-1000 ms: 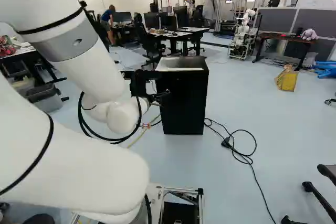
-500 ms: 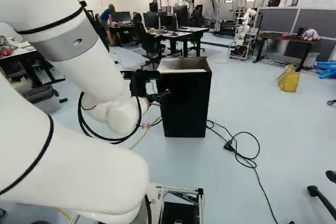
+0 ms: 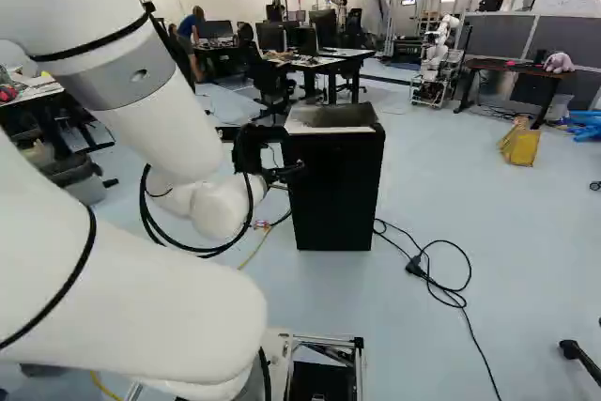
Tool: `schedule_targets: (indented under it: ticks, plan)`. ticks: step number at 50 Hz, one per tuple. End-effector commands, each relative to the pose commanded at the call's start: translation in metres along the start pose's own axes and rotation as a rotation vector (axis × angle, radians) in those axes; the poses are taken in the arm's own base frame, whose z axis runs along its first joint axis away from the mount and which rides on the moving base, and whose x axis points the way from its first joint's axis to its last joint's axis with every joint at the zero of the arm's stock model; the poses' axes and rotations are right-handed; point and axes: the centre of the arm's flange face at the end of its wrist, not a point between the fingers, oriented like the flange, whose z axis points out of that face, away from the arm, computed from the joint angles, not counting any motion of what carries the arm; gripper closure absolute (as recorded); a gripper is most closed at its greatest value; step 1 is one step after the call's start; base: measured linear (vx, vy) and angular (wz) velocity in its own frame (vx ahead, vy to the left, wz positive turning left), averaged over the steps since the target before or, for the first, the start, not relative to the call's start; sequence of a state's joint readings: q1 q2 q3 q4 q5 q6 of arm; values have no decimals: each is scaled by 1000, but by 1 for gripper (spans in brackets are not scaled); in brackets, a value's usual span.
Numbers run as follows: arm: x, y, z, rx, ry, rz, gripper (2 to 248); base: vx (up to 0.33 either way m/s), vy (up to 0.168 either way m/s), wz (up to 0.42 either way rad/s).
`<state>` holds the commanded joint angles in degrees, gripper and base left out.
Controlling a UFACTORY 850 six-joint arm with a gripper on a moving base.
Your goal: Grab a drink from the fridge
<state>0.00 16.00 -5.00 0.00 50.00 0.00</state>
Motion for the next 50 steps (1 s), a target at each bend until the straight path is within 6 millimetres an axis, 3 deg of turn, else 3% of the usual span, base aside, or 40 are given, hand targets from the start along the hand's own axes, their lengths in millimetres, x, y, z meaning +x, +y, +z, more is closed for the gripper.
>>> schedule_targets:
  ticks: [50]
  plan:
    - [0, 0, 0, 0, 0, 0, 3, 75, 55, -12]
